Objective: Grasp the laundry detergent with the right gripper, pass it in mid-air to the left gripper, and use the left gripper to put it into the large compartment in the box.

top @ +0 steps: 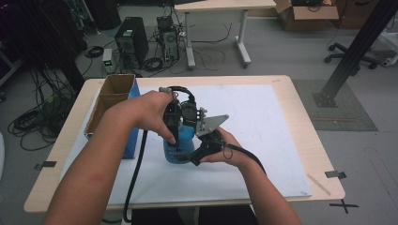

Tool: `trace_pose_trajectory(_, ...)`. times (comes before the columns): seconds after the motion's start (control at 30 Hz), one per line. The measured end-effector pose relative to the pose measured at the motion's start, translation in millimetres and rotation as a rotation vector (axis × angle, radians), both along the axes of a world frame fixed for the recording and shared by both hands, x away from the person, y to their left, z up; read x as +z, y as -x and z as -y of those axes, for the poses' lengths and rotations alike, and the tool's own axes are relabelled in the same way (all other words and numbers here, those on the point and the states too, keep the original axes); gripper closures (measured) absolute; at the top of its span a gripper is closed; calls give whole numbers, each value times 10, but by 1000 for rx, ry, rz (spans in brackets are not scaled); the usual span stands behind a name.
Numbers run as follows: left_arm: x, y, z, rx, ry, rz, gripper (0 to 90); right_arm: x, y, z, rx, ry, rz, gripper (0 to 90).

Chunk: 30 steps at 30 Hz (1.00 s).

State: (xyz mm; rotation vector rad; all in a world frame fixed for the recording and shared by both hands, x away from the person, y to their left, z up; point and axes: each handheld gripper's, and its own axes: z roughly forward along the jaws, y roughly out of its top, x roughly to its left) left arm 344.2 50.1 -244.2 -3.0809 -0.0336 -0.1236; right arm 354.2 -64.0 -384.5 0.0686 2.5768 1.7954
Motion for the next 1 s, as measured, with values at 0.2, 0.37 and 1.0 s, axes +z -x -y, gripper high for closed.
trace_pose_trajectory(0.2, 15, -22, 21, 8, -11, -1, 388, -8, -22, 45, -29, -8, 2, 34)
trace_pose_trajectory(0.37, 10, -44, 38, 15, -15, -10, 387, -1, -34, 87, -13, -19, 5, 10)
trace_pose_trajectory(1.0, 39, -93, -13, 56, -11, -18, 387, 51, -58, 376, 6, -59, -17, 1)
